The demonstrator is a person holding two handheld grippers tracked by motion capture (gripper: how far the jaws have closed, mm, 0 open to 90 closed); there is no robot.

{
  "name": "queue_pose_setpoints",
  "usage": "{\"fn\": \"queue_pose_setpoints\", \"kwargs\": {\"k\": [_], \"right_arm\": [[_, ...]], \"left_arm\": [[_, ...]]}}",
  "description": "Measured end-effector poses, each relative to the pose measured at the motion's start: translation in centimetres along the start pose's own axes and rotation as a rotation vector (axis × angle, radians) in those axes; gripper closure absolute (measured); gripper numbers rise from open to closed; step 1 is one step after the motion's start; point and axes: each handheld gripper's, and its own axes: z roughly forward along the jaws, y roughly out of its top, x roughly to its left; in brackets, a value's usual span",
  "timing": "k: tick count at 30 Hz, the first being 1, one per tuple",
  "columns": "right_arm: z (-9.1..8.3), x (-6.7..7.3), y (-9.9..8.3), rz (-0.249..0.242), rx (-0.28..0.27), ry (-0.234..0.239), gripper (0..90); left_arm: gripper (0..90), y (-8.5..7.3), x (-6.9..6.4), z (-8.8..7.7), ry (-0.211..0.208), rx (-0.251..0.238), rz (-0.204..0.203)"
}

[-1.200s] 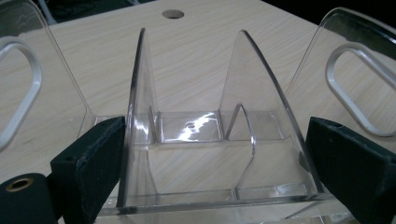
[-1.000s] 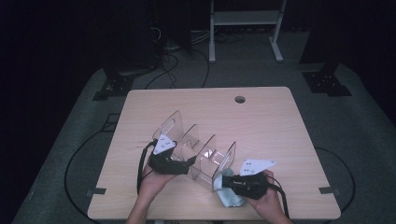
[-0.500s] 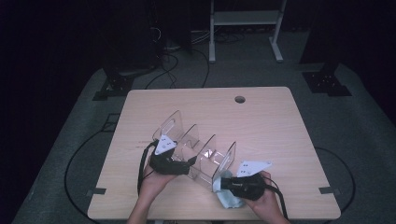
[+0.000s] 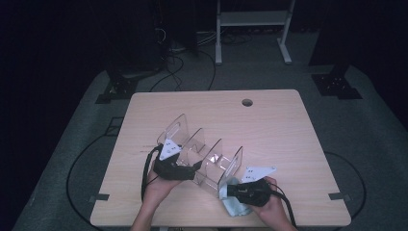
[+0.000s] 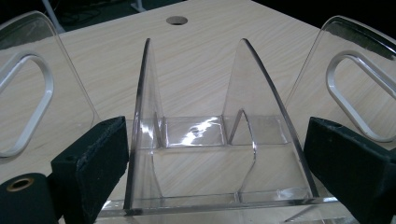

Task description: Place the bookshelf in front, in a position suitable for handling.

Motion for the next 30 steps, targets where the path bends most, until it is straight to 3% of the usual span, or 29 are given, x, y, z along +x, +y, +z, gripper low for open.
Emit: {"fn": "queue_pose_setpoints", "kwargs": {"k": [5, 11, 18, 22, 26, 28, 30], "right_arm": [[-0.9, 0.5, 0.7, -0.026, -0.031, -0.003, 82.9], [1.5, -0.6, -1.2, 0.017, 0.065, 0.011, 82.8], [0.5, 0.3, -0.1, -0.017, 0.027, 0.017, 82.8], [1.4, -0.2, -0.8, 0.002, 0.065, 0.037, 82.6], [1.9, -1.1, -1.5, 0.028, 0.106, 0.012, 82.5], [1.3, -1.7, -1.2, 0.035, 0.097, -0.03, 82.5], [0.7, -2.9, -1.0, 0.074, 0.07, -0.071, 82.5]], "left_arm": [[7.1, 0.2, 0.1, -0.2, 0.011, -0.018, -0.003], [7.2, -0.2, 0.6, -0.2, 0.031, -0.005, -0.005], [7.6, -0.5, 0.7, 0.4, 0.034, 0.023, -0.014], [12.9, -0.5, 0.5, 0.4, 0.025, 0.029, 0.003], [15.4, -0.5, 0.5, 0.4, 0.019, 0.029, 0.008], [15.4, -0.5, 0.5, 0.4, 0.019, 0.029, 0.002], [15.3, -0.5, 0.6, 0.4, 0.025, 0.029, 0.0]]}}
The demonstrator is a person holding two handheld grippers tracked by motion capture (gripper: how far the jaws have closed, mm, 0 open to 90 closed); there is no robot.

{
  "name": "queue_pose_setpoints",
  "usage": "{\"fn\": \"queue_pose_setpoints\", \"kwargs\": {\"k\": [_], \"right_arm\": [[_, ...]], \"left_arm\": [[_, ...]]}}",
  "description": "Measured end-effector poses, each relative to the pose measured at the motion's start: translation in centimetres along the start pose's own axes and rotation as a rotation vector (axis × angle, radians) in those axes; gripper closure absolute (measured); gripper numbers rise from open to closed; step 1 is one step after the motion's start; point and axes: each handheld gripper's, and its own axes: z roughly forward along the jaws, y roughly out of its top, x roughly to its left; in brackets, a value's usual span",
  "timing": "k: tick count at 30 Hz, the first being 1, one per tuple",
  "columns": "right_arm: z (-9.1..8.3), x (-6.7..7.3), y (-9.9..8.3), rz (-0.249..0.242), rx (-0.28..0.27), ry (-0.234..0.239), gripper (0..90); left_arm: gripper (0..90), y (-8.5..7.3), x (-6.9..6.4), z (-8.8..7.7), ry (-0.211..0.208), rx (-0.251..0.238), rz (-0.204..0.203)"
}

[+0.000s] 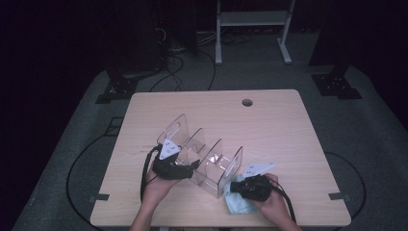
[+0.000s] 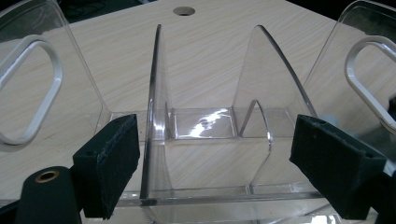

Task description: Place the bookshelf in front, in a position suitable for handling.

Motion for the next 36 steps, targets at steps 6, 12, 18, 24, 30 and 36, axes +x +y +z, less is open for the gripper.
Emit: {"fn": "queue_pose_setpoints", "kwargs": {"k": [6, 12, 18, 24, 30, 36], "right_arm": [[0.1, -1.1, -0.2, 0.057, -0.018, 0.001, 82.5], [-0.3, -2.3, 0.0, 0.091, -0.025, -0.022, 82.5], [-0.4, -4.1, 0.1, 0.124, -0.041, -0.07, 82.5], [-0.4, -4.1, 0.2, 0.103, -0.029, -0.082, 82.6], [-0.8, -5.2, 0.4, 0.137, -0.056, -0.1, 82.5], [-0.4, -5.5, 0.0, 0.141, -0.039, -0.106, 82.6]], "left_arm": [[11.9, -0.1, 0.0, 0.0, 0.012, 0.0, 0.005], [10.7, 0.0, 0.1, 0.0, 0.019, -0.002, -0.003], [10.4, -0.1, 0.4, -0.1, 0.028, -0.004, -0.008], [10.6, 0.0, 0.4, -0.2, 0.03, -0.003, -0.008], [10.3, 0.0, 0.5, -0.2, 0.036, -0.008, -0.013], [9.9, -0.1, 0.5, -0.1, 0.04, -0.006, -0.01]]}}
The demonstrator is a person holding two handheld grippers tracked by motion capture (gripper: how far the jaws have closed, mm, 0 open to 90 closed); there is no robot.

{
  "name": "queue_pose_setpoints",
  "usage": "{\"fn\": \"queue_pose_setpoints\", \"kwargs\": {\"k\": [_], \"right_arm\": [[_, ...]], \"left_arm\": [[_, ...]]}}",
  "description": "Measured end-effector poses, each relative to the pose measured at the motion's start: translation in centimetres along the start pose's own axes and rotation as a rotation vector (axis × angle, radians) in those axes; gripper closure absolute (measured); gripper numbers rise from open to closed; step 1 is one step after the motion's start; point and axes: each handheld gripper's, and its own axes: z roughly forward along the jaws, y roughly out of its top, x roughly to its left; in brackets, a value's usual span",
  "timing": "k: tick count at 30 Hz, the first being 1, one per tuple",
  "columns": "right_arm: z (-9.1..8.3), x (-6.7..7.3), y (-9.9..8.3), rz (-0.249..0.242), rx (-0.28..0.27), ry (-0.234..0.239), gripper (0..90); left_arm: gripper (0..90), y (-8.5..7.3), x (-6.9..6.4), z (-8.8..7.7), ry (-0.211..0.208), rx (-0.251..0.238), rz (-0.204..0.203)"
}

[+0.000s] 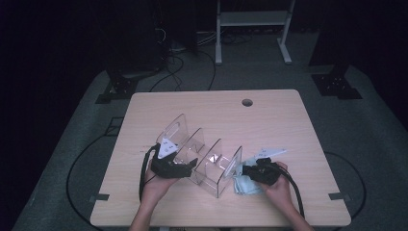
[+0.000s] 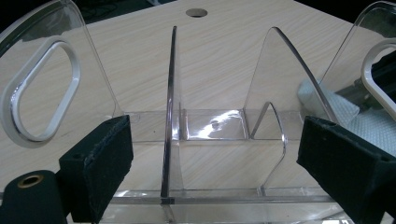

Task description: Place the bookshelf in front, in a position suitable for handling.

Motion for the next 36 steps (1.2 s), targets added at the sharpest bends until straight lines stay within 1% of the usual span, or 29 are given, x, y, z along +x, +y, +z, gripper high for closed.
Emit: {"fn": "queue_pose_setpoints", "kwargs": {"k": [2, 4, 5, 6, 8, 9, 10, 12, 14, 16, 18, 19, 20, 21, 22, 23, 25, 26, 27, 28, 29, 30, 31, 32, 34, 36], "right_arm": [[-0.8, 0.2, 0.6, -0.011, -0.031, 0.0, 82.5], [-1.3, 0.2, 1.0, -0.009, -0.061, 0.008, 82.6], [-1.4, 0.2, 1.0, -0.002, -0.06, 0.009, 82.6], [-1.2, 0.1, 0.8, -0.003, -0.057, 0.01, 82.6], [-0.6, -0.1, 0.3, 0.006, -0.026, 0.009, 82.6], [-0.2, -0.2, 0.0, 0.014, -0.009, 0.007, 82.6], [0.2, -0.4, -0.3, 0.022, 0.002, 0.012, 82.6], [0.4, -0.4, -0.4, 0.03, 0.01, 0.014, 82.6], [-0.1, -0.2, 0.1, 0.019, -0.009, 0.012, 82.6], [-0.9, 0.0, 0.6, 0.011, -0.046, 0.019, 82.6], [-1.3, 0.1, 0.9, 0.009, -0.065, 0.021, 82.6], [-1.2, 0.1, 0.8, 0.006, -0.062, 0.02, 82.6], [-0.9, 0.0, 0.6, 0.014, -0.054, 0.024, 82.6], [-0.5, -0.1, 0.3, 0.016, -0.036, 0.022, 82.6], [-0.1, -0.2, 0.0, 0.02, -0.015, 0.022, 82.6], [0.3, -0.3, -0.3, 0.029, 0.002, 0.024, 82.6], [0.5, -0.3, -0.3, 0.036, 0.006, 0.025, 82.5], [0.3, -0.2, -0.1, 0.02, 0.003, 0.019, 82.6], [-0.1, -0.1, 0.2, 0.015, -0.013, 0.016, 82.6], [-0.7, 0.1, 0.7, 0.007, -0.043, 0.018, 82.6], [-1.2, 0.2, 1.0, 0.0, -0.059, 0.014, 82.6], [-1.7, 0.3, 1.4, -0.005, -0.086, 0.015, 82.6], [-2.2, 0.5, 1.7, 0.001, -0.108, 0.02, 82.6], [-2.3, 0.5, 1.7, 0.0, -0.114, 0.022, 82.6], [-1.8, 0.4, 1.4, 0.001, -0.095, 0.021, 82.6], [-0.7, 0.0, 0.5, 0.006, -0.047, 0.019, 82.6]], "left_arm": [[9.3, 0.0, 0.0, 0.0, 0.001, -0.003, -0.006], [8.5, 0.0, 0.0, 0.0, -0.005, -0.002, 0.001], [8.5, 0.0, -0.1, 0.0, -0.007, 0.001, 0.0], [8.5, 0.0, -0.1, 0.0, -0.014, 0.004, 0.001], [8.5, 0.1, -0.2, -0.1, -0.029, 0.002, 0.0], [8.6, 0.2, -0.3, -0.1, -0.027, -0.001, -0.003], [8.6, 0.3, -0.3, -0.2, -0.029, -0.001, 0.002], [8.6, 0.4, -0.3, -0.4, -0.036, -0.009, 0.002], [8.5, 0.5, -0.1, -0.7, -0.056, -0.023, -0.015], [8.5, 0.6, -0.1, -0.8, -0.058, -0.029, -0.011], [8.5, 0.6, -0.3, -0.7, -0.072, -0.025, -0.01], [8.5, 0.6, -0.4, -0.7, -0.08, -0.028, -0.013], [8.5, 0.6, -0.4, -0.7, -0.089, -0.023, -0.011], [8.5, 0.7, -0.6, -0.6, -0.092, -0.021, -0.011], [8.2, 0.7, -0.7, -0.5, -0.087, -0.012, 0.0], [7.1, 0.6, -0.8, -0.4, -0.083, -0.005, 0.002], [6.1, 0.6, -0.8, -0.3, -0.082, 0.003, 0.002], [5.4, 0.6, -0.8, -0.3, -0.084, 0.004, 0.002], [5.4, 0.6, -0.8, -0.3, -0.084, 0.003, 0.003], [5.5, 0.6, -0.8, -0.3, -0.084, 0.005, 0.002], [5.4, 0.5, -0.8, -0.2, -0.082, 0.007, 0.003], [5.4, 0.5, -0.8, -0.1, -0.082, 0.009, 0.006], [5.5, 0.5, -0.8, -0.1, -0.078, 0.011, 0.008], [5.4, 0.5, -0.9, 0.0, -0.077, 0.013, 0.008], [5.5, 0.4, -0.9, 0.1, -0.073, 0.016, 0.013], [5.5, 0.4, -1.0, 0.2, -0.068, 0.019, 0.015]]}}
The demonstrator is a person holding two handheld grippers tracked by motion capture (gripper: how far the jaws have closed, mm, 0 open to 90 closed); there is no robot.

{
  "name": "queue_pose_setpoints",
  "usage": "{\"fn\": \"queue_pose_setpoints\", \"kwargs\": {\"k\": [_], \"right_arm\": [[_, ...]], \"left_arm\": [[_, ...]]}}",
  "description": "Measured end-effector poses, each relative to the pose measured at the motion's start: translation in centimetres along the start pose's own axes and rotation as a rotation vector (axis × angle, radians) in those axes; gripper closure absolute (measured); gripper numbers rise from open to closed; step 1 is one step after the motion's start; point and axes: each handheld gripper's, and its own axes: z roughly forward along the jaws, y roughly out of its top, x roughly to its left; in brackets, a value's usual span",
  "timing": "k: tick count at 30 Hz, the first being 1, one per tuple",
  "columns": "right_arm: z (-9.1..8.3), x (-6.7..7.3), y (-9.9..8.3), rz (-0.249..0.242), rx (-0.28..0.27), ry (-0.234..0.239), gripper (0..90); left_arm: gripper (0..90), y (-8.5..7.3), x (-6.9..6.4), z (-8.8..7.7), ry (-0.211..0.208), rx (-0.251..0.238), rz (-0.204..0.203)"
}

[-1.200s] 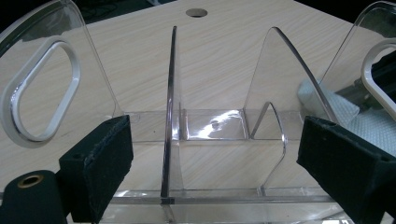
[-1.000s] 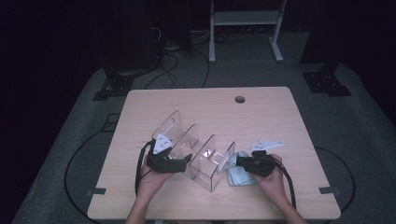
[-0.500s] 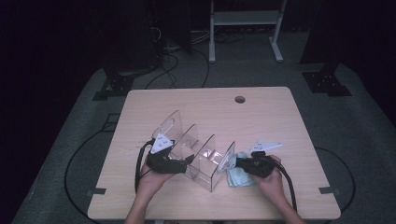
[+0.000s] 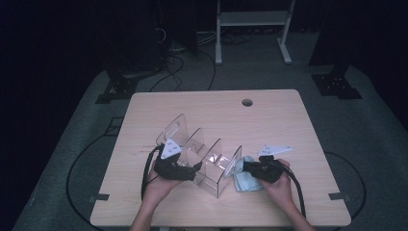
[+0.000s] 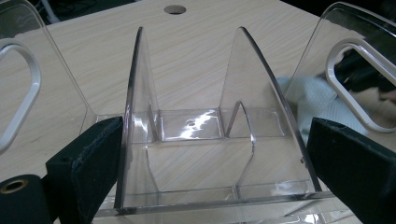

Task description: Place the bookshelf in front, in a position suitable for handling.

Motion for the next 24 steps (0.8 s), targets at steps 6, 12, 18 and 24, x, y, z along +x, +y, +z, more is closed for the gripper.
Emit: {"fn": "queue_pose_setpoints", "kwargs": {"k": [6, 12, 18, 24], "right_arm": [[-0.5, 0.4, 0.6, -0.01, -0.022, -0.006, 82.6], [-1.4, 0.6, 1.2, -0.015, -0.073, 0.011, 82.6], [-0.8, 0.2, 0.6, 0.002, -0.041, 0.01, 82.6], [-2.6, 1.0, 2.3, -0.028, -0.124, 0.01, 82.5]], "left_arm": [[6.6, -0.1, 0.1, 0.0, 0.001, 0.01, -0.003], [6.7, -0.1, 0.1, 0.1, 0.002, 0.013, -0.004], [6.7, -0.1, 0.0, 0.1, 0.004, 0.011, -0.005], [6.7, -0.1, 0.0, 0.1, 0.005, 0.01, -0.005]]}}
